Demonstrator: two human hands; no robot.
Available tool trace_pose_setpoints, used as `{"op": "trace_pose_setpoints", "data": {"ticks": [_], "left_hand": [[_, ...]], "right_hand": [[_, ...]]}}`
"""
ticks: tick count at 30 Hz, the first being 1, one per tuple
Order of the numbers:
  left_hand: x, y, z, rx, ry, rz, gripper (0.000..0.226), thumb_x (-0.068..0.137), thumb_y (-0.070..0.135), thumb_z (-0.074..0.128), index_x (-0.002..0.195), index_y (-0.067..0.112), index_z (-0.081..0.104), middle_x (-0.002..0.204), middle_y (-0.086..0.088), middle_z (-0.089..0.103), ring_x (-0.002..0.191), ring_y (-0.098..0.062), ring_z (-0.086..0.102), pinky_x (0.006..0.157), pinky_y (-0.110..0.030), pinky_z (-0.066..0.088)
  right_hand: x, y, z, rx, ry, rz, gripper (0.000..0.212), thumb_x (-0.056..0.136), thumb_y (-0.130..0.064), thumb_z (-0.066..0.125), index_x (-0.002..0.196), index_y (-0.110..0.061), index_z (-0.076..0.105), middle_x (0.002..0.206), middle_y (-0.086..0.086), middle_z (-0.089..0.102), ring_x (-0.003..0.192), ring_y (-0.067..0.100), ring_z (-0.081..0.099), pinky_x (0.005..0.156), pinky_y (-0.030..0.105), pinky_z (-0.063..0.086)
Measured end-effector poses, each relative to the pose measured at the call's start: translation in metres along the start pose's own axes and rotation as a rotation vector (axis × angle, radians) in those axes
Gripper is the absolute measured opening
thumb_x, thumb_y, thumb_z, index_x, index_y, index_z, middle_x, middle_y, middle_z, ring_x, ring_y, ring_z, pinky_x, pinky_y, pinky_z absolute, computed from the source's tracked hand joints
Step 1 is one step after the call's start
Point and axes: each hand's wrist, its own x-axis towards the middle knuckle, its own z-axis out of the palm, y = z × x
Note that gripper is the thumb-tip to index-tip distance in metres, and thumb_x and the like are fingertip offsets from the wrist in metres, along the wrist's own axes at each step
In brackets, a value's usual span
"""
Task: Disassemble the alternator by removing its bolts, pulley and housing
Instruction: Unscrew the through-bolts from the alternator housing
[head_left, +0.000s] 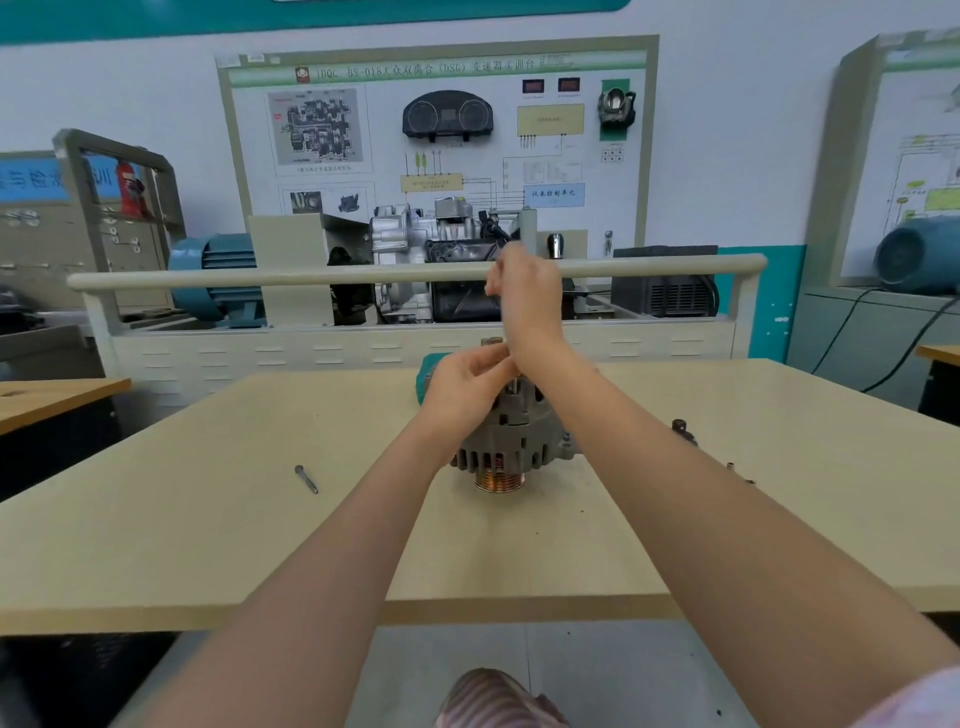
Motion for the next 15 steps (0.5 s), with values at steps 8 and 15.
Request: {"op": "trace_pose_setpoints", "data": {"ticks": [8,15], "left_hand": [[0.001,0.001,0.001,0.051,0.061,-0.042,0.011,0.093,0.009,0.050,0.089,0.010,0.061,0.077,-0.002,0.061,0.072,-0.011,0.054,0.058,-0.020,0.040],[-0.002,0.006,0.004,0.021,0.011,-0.034,0.024,0.094,0.033,0.054,0.110,0.021,0.068,0.105,0.003,0.070,0.099,-0.015,0.060,0.079,-0.030,0.041]], "right_hand": [[-0.021,0.016,0.002,-0.961,0.189,-0.450,0.015,0.082,-0.022,0.048,0.075,-0.010,0.054,0.079,-0.001,0.048,0.085,0.020,0.042,0.092,0.031,0.030],[0.006,-0.011,-0.010,-0.063,-0.199,0.096,0.045,0.092,-0.014,0.038,0.047,-0.012,0.035,0.047,0.000,0.041,0.046,0.011,0.040,0.053,0.023,0.034]]}}
